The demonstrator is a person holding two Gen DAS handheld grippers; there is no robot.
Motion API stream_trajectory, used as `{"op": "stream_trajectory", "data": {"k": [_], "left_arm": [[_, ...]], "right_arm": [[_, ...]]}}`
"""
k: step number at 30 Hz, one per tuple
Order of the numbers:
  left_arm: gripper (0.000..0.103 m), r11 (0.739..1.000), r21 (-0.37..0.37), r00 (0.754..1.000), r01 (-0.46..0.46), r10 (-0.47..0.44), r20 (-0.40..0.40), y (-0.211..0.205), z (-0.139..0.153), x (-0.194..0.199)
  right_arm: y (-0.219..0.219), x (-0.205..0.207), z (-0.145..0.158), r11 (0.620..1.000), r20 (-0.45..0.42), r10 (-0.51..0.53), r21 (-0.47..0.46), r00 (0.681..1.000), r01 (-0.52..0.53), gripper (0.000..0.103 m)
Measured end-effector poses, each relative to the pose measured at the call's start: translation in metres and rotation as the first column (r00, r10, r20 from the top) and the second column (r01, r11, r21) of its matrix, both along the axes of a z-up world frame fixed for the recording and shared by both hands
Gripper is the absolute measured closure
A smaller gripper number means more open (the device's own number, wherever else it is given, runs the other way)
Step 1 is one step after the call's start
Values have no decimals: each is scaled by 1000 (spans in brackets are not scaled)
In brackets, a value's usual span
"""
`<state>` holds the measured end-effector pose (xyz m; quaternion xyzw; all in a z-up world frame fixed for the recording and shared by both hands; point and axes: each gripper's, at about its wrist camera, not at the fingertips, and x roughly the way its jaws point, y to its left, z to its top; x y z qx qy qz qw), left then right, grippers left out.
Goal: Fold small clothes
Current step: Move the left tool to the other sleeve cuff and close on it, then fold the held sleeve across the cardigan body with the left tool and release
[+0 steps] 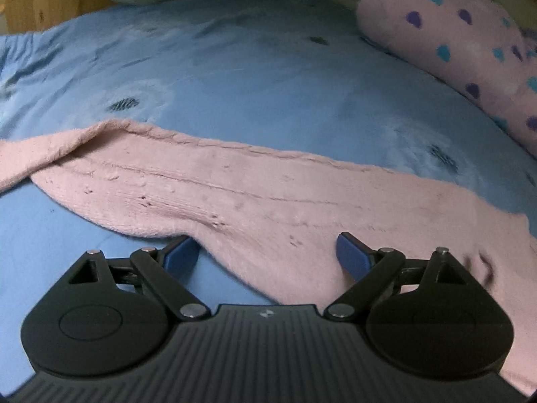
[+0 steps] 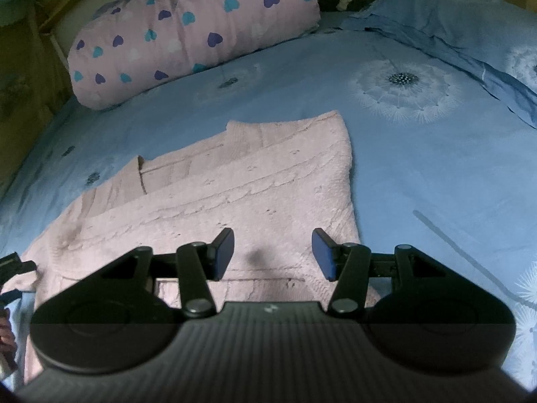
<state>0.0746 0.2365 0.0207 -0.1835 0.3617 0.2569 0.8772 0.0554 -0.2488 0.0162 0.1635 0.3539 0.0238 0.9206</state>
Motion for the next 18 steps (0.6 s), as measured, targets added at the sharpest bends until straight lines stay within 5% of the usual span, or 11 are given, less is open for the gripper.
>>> {"op": "stream_trajectory", "data": {"k": [7, 18], "left_arm": [[17, 999, 47, 1000, 25, -25, 4, -3, -3, 7], [68, 999, 38, 998, 3, -6, 59, 6, 2, 0]], "right_arm": [[10, 5, -1, 1000, 8, 17, -22, 1000, -17, 49], [19, 0, 0, 999, 59, 31, -30, 998, -30, 49]]}}
